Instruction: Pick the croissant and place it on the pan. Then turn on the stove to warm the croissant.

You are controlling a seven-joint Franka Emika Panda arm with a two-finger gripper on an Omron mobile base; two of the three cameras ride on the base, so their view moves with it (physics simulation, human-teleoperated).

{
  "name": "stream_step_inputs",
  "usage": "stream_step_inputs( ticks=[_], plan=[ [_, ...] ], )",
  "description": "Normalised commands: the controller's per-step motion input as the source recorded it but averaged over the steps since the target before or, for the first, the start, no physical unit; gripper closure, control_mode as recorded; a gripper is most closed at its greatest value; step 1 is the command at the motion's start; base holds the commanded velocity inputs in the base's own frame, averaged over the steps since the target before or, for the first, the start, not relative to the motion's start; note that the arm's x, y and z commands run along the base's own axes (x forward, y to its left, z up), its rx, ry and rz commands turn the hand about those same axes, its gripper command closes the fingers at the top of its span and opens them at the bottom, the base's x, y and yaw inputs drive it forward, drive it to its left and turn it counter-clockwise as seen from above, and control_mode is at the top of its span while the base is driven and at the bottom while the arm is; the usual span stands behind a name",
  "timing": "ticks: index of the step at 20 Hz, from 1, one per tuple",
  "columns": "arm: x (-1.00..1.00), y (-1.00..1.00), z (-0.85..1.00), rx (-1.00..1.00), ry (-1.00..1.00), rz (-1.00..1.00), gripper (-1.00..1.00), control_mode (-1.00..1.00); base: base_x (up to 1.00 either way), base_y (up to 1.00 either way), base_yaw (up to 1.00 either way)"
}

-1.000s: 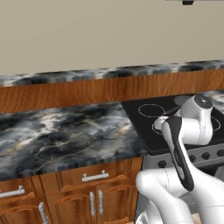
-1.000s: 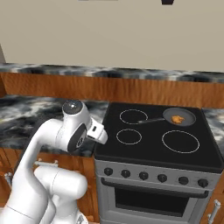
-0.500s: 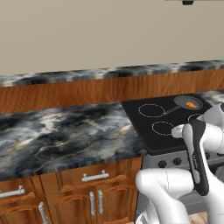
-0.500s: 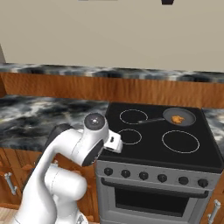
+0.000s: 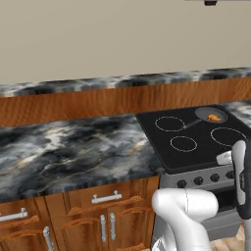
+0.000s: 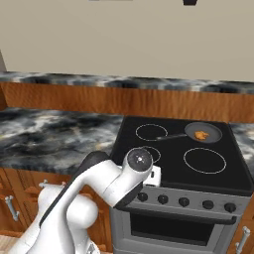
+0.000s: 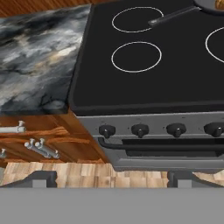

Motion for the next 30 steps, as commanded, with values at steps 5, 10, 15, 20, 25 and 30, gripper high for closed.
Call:
stream_step_inputs(
  ticks=[5,10,15,20,25,30],
  plan=[
    [-0.22,-0.52,-0.10,0.01,0.00,0.07,-1.00,-1.00,0.00,0.00,0.00],
    [-0.17,-0.42,-0.18,0.00,-0.01,0.04,-1.00,-1.00,0.00,0.00,0.00],
    [-0.17,-0.21,-0.24,-0.05,-0.03,0.00,-1.00,-1.00,0.00,0.00,0.00],
    [-0.14,-0.03,-0.31,-0.15,-0.13,0.01,-1.00,-1.00,0.00,0.00,0.00],
    [-0.12,0.00,-0.37,-0.19,-0.22,0.03,-1.00,-1.00,0.00,0.00,0.00],
    [-0.02,0.00,-0.29,-0.18,-0.21,0.03,-1.00,-1.00,0.00,0.00,0.00]
  ],
)
